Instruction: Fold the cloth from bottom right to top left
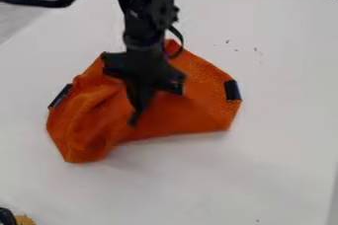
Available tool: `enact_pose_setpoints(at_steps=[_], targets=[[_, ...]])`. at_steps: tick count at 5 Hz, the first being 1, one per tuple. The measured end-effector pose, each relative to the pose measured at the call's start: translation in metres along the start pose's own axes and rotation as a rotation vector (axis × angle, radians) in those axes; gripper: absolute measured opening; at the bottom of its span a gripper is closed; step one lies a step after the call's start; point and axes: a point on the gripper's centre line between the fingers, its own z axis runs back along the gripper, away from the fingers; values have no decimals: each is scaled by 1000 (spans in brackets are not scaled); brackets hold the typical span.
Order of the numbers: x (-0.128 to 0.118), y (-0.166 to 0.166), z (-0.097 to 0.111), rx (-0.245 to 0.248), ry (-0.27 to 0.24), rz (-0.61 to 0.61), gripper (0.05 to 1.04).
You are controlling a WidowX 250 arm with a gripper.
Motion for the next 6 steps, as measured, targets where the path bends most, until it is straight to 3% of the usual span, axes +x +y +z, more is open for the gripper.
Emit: enact_pose_setpoints(at_steps=[2, 3, 4, 5, 6], targets=[[85, 51, -4, 51, 29, -187, 56], [126, 75, -17, 63, 55, -306, 56], [145, 92, -26, 32, 54, -341, 79], [147, 89, -35, -1, 41, -363, 230], [152, 91, -36, -9, 4, -361, 487]])
